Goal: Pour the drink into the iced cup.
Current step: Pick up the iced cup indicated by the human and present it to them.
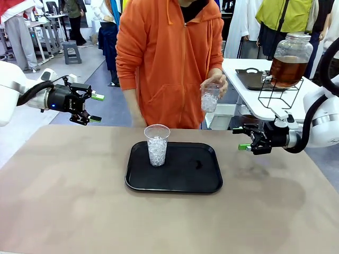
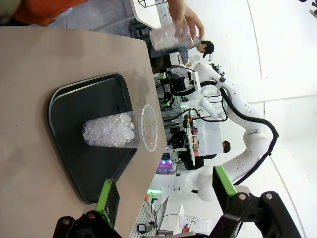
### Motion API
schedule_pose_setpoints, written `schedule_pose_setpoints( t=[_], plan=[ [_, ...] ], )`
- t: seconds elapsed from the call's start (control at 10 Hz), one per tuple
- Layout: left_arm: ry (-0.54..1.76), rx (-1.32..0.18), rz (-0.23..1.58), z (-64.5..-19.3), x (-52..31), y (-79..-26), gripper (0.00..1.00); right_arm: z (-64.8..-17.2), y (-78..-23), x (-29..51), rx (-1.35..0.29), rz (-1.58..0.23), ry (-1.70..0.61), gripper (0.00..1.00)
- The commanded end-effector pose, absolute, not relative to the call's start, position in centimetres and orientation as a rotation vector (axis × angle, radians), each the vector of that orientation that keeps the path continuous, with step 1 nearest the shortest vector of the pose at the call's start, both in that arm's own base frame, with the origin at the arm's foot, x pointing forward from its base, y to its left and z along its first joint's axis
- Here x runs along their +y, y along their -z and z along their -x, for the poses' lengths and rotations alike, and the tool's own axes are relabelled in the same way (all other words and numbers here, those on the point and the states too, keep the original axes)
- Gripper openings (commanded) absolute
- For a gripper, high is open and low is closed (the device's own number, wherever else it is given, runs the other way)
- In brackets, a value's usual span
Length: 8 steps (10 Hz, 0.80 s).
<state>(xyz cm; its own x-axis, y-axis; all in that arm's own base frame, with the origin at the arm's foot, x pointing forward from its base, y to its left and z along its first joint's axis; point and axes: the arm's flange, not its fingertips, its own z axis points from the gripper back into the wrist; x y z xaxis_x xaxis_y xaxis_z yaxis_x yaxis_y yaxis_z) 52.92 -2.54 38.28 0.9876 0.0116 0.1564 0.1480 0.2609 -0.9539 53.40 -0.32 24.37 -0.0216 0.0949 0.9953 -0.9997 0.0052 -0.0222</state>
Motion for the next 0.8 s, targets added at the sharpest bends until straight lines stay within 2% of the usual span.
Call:
schedule_pose_setpoints(
  t=[0.0,0.7],
  plan=[
    [0.096,-0.145,1.314,-52.92,-2.51,-38.41,1.0,-53.45,-24.6,-0.24,-1.155,-1.125,-1.263,1.0],
    [0.096,-0.145,1.314,-52.92,-2.51,-38.41,1.0,-53.45,-24.6,-0.24,-1.155,-1.125,-1.263,1.0]
  ],
)
